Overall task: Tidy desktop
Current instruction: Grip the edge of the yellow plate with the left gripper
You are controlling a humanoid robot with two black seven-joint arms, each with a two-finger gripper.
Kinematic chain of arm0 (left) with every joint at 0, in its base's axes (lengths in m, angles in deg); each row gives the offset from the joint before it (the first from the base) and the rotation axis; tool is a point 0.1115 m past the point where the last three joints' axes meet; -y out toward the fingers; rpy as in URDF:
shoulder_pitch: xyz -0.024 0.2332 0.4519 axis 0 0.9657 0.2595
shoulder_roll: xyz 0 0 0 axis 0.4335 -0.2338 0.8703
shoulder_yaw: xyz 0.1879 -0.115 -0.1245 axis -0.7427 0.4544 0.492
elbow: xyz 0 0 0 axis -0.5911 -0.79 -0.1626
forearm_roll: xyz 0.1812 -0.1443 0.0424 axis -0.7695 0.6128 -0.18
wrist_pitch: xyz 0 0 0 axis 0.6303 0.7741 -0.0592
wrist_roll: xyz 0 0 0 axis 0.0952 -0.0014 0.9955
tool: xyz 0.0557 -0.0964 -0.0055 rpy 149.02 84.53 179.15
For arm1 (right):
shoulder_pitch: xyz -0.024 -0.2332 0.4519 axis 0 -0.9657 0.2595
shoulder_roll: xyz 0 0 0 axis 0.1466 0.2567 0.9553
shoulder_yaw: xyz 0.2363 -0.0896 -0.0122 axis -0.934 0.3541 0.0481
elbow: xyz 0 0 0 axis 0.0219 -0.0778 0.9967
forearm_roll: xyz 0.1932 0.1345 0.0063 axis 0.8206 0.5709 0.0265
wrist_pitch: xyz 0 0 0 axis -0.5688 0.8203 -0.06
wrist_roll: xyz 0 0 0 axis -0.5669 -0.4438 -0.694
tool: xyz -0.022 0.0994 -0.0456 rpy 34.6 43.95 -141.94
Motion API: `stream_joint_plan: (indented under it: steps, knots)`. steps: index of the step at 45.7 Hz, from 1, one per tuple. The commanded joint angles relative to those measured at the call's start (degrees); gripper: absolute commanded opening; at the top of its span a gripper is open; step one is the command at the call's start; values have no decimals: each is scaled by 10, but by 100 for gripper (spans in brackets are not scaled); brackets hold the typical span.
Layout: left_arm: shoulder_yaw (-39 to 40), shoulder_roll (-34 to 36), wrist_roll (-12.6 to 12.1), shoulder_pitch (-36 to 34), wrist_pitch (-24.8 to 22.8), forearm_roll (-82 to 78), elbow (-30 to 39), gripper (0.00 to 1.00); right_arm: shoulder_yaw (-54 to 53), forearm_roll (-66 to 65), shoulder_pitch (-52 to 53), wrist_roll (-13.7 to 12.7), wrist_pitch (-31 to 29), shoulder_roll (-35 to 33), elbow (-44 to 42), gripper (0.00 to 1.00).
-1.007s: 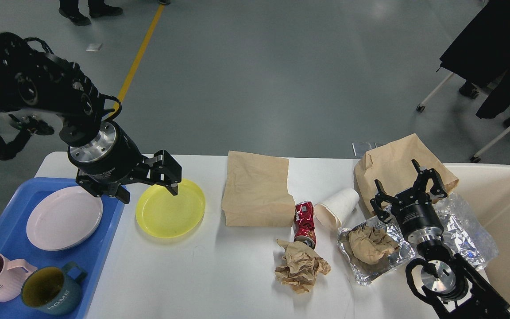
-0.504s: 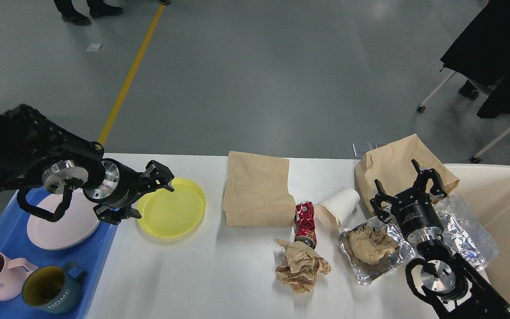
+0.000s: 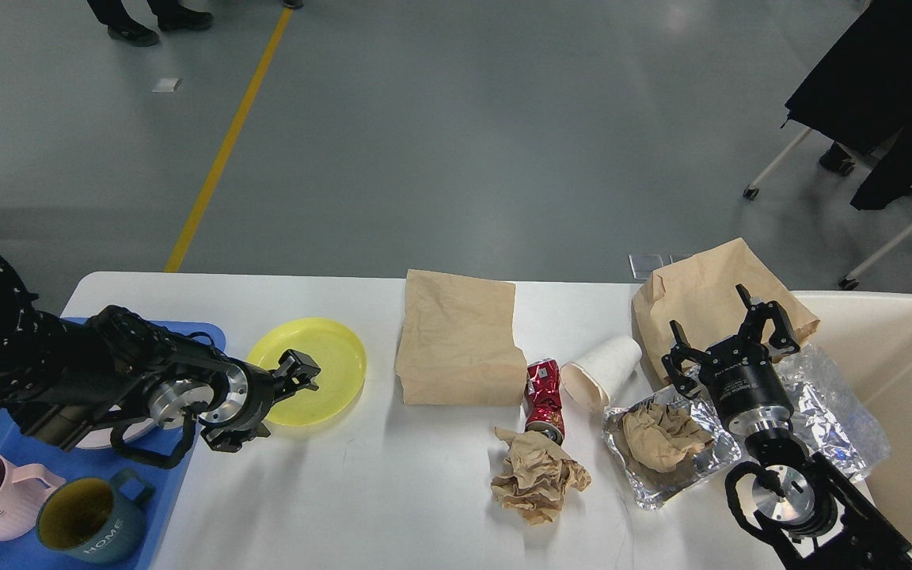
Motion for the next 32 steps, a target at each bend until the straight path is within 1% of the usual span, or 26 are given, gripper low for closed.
stream_joint_plan:
  steps: [1,12,19,26,32]
  knots:
    - [56,2,-27,41,24,1,-31,91,0,0,0,0,0,0,0,100]
    - [72,7,-20,70,36,-1,-61,91,0,0,0,0,0,0,0,100]
    - [83,8,-15,77,53,-1,-63,91,0,0,0,0,0,0,0,100]
    - [101,15,-18,94,68,2,-74,85,0,0,0,0,0,0,0,100]
    - [114,27,-18,104,71,9,-82,85,0,0,0,0,0,0,0,100]
